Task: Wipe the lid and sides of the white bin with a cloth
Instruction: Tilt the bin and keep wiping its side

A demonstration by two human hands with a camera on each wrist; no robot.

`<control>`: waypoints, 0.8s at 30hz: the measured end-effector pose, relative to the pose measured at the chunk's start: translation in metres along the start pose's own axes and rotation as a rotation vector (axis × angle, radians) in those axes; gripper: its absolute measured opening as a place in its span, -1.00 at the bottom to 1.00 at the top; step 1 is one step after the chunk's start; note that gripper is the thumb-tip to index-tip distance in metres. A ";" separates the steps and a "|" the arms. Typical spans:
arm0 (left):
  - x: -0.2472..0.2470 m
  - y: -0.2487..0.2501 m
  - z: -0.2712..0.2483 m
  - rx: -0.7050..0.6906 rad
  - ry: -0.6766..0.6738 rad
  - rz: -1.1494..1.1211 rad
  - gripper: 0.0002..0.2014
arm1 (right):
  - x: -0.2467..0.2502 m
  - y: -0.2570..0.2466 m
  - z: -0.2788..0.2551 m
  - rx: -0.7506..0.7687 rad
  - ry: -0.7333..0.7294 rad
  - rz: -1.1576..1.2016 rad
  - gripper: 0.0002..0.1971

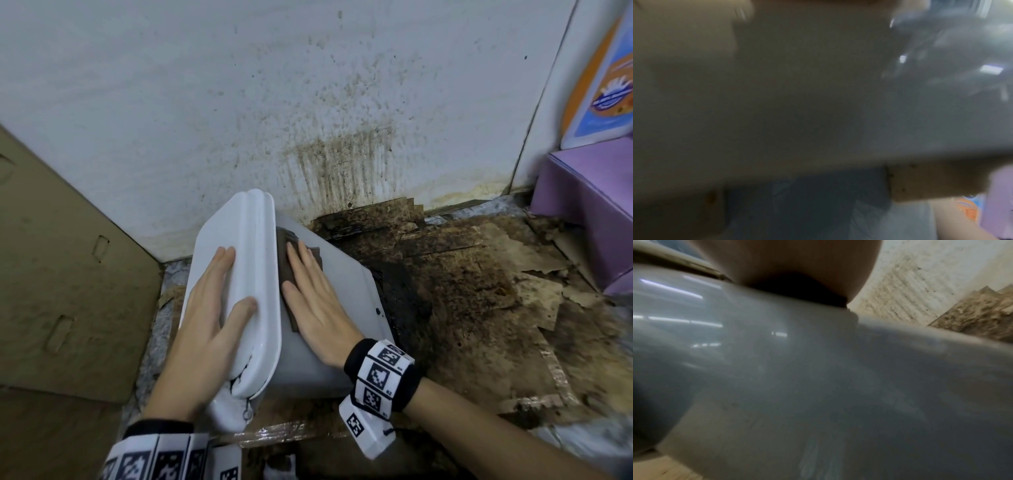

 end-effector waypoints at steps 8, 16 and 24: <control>0.002 -0.003 0.000 -0.003 -0.001 -0.006 -0.32 | 0.003 0.049 -0.008 -0.125 0.013 0.015 -0.42; -0.002 -0.002 0.000 -0.036 -0.010 0.006 -0.36 | 0.001 0.088 -0.020 -0.366 0.004 -0.016 -0.44; 0.000 -0.005 0.000 -0.036 -0.010 0.012 -0.37 | -0.011 0.050 -0.014 -0.201 -0.040 -0.064 -0.43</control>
Point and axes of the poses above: each hand's wrist, its own z-axis towards the middle knuckle, its own x-axis out of the back of the hand, y = z × x, the point moved 4 cm from there along z, towards the middle knuckle, and after that the axes turned 7 degrees about -z, right-handed, at the moved point
